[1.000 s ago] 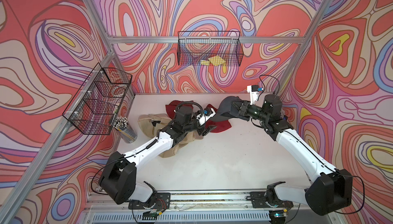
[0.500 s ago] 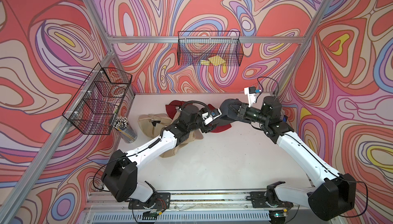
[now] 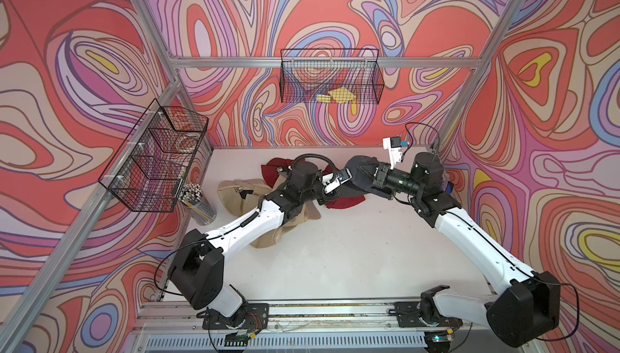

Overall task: Open the adjustable buckle of the baseball cap
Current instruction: Pick up the baseball cap from the center of the board.

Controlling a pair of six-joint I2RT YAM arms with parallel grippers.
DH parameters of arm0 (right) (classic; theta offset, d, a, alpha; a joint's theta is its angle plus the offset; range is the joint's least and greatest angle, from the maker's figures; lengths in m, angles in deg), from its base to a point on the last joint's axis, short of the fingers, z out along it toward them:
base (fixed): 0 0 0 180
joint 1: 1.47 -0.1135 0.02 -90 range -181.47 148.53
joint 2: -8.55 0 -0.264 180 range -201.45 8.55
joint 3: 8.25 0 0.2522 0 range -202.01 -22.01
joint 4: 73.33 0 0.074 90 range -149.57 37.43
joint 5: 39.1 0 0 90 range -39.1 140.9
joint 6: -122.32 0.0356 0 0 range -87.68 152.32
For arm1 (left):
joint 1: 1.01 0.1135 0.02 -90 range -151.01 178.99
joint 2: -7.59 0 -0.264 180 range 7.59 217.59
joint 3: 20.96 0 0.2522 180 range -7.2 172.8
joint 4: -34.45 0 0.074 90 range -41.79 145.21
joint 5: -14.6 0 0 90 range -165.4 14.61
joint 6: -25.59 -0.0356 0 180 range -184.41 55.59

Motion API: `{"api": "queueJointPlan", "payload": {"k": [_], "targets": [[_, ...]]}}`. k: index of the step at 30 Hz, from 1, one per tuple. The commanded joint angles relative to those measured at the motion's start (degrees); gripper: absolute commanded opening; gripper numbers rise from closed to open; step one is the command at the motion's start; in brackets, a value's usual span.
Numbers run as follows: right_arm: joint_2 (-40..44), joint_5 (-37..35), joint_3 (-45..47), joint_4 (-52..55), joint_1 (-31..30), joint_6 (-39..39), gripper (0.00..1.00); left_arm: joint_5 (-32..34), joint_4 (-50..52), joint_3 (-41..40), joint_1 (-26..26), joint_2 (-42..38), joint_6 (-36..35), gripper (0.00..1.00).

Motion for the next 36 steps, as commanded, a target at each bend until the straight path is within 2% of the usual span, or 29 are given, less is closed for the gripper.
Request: {"api": "queueJointPlan", "payload": {"k": [1,2,4,10,12,14,19,24,27,31,36], "targets": [[-1.14,-2.05,-0.63,1.21,-0.36,-1.11,0.25,1.12,0.67,1.92,-0.28,0.57,1.56,0.0],[-1.24,-2.61,-1.04,2.38,-0.32,-1.55,0.38,1.31,0.37,2.01,-0.28,0.66,2.99,0.0],[-0.71,-4.2,-1.01,3.86,-0.28,-1.85,0.52,2.3,-0.39,2.01,-0.28,0.89,5.7,0.0],[4.05,-9.02,-0.15,8.21,-0.32,-2.38,0.64,9.92,-3.13,1.96,-0.24,2.33,15.74,0.0],[5.73,-10.25,-0.83,11.58,-0.33,-3.8,0.68,16.51,-2.83,3.31,-0.28,3.4,19.65,0.0],[7.27,-11.37,-1.24,14.4,-0.28,-4.72,0.7,19.7,-2.19,4.58,-0.27,4.25,20.81,0.0],[9.81,-13.43,-0.09,17.44,0.08,-5.64,0.73,19.57,-2.27,5.53,-0.27,4.23,24.4,0.0],[11.29,-9.41,2.68,14.54,4.1,-1.86,0.74,18.8,-3.86,4.15,-0.29,2.38,27.45,0.0],[11.32,-2.36,5.53,8.64,9.61,4.68,0.73,17.81,-4.25,3.36,-0.28,1.19,28.04,0.0],[10.07,5.43,11.53,-4.5,16.81,17.1,0.69,14.83,-6.49,1.04,-0.28,-0.96,27.96,0.0],[6.32,8.92,16.66,-19.95,19.55,29.55,0.58,8.49,-10.81,-2.38,-0.28,-2.74,25.02,0.0]]}}
